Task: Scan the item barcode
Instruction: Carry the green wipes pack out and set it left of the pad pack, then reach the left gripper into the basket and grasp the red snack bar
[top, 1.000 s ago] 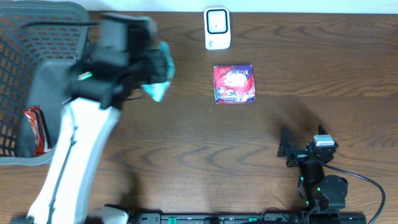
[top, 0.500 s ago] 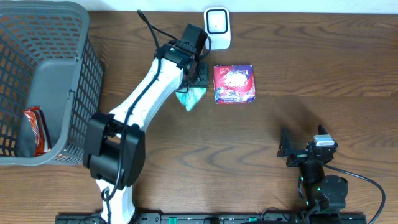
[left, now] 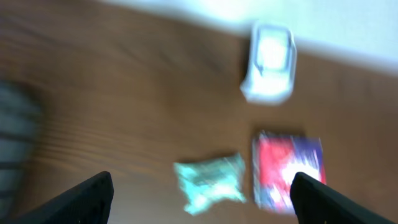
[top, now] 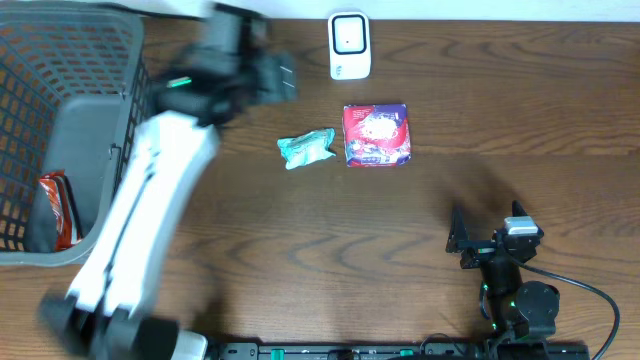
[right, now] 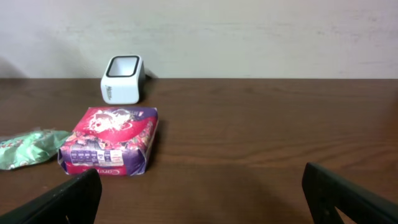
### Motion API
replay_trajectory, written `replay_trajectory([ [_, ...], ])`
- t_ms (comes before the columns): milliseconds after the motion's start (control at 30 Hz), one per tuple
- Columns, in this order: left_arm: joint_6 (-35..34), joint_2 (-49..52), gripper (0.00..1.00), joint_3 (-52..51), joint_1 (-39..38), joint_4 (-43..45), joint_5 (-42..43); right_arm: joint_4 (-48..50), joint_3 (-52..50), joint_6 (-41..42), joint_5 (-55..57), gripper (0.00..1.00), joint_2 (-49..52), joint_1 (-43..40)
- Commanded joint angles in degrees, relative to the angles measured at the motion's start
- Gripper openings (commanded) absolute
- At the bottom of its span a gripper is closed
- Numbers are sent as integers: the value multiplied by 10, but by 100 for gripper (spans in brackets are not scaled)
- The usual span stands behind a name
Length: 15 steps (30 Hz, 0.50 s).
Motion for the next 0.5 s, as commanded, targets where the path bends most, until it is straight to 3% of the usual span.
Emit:
replay_trajectory([
  [0, 7, -76, 91, 14, 92, -30, -99, -2, -1, -8, 5, 99, 0, 2],
  [300, -5, -94, 91, -7, 355, -150, -108, -2, -1, -9, 5, 99, 0, 2],
  [467, -53, -53, 91, -53, 409, -151, -110, -2, -1, -8, 5, 99, 0, 2],
])
